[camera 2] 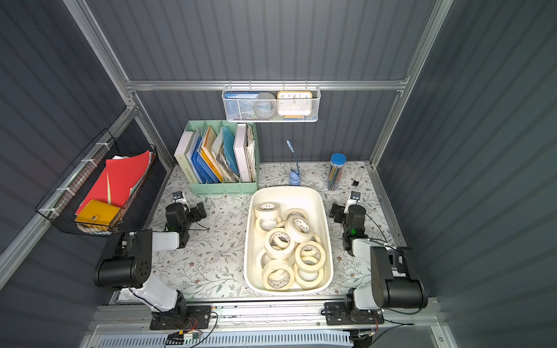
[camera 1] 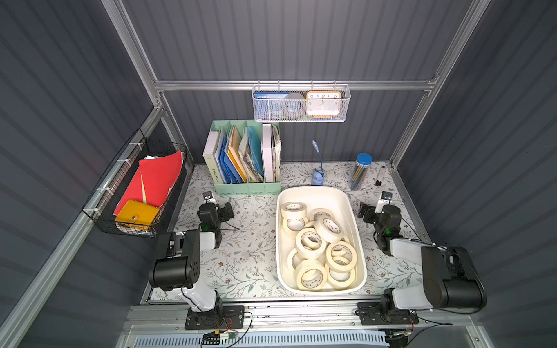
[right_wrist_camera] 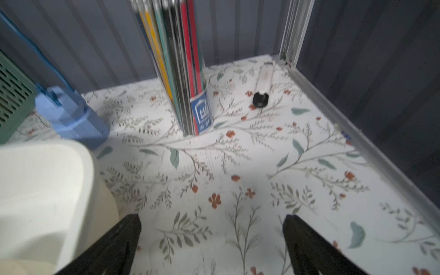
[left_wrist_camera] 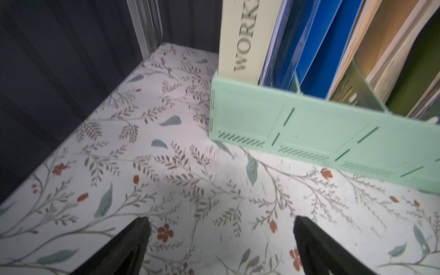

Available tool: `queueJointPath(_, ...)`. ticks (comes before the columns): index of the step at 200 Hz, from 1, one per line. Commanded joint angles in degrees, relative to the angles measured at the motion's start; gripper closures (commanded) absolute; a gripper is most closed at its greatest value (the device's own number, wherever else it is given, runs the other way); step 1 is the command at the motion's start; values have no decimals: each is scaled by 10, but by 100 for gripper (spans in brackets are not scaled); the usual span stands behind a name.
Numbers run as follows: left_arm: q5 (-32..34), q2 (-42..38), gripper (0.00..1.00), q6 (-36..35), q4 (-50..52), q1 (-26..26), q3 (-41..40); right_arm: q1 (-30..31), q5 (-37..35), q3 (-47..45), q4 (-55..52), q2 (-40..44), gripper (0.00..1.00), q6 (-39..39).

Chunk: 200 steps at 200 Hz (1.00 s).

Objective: Take out the art tape in the storage box
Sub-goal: Adjust the storage box at the center of the board.

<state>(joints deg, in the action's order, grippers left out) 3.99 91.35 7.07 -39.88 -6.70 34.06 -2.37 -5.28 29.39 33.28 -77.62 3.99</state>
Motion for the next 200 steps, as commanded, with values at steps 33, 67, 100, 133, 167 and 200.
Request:
queueJointPath(33, 92, -149, 0, 22, 215, 24, 81, 62, -27, 159, -448, 121, 1, 47)
queueJointPath(67, 150, -205, 0, 20, 326, 98, 104, 136, -17, 204, -670, 128, 10, 118)
queueJointPath(100, 125, -239, 0, 65, 380, 119, 110, 144, 23, 156, -692, 145, 33, 174)
queueJointPath(133, 104, -262, 0, 93, 399, 127, 116, 144, 27, 122, -663, 142, 44, 184)
queueJointPath(167, 96, -260, 0, 103, 421, 137, 123, 144, 29, 129, -659, 93, 45, 191)
queueJointPath(200, 103, -266, 0, 113, 420, 137, 114, 129, 3, 148, -662, 50, 67, 189)
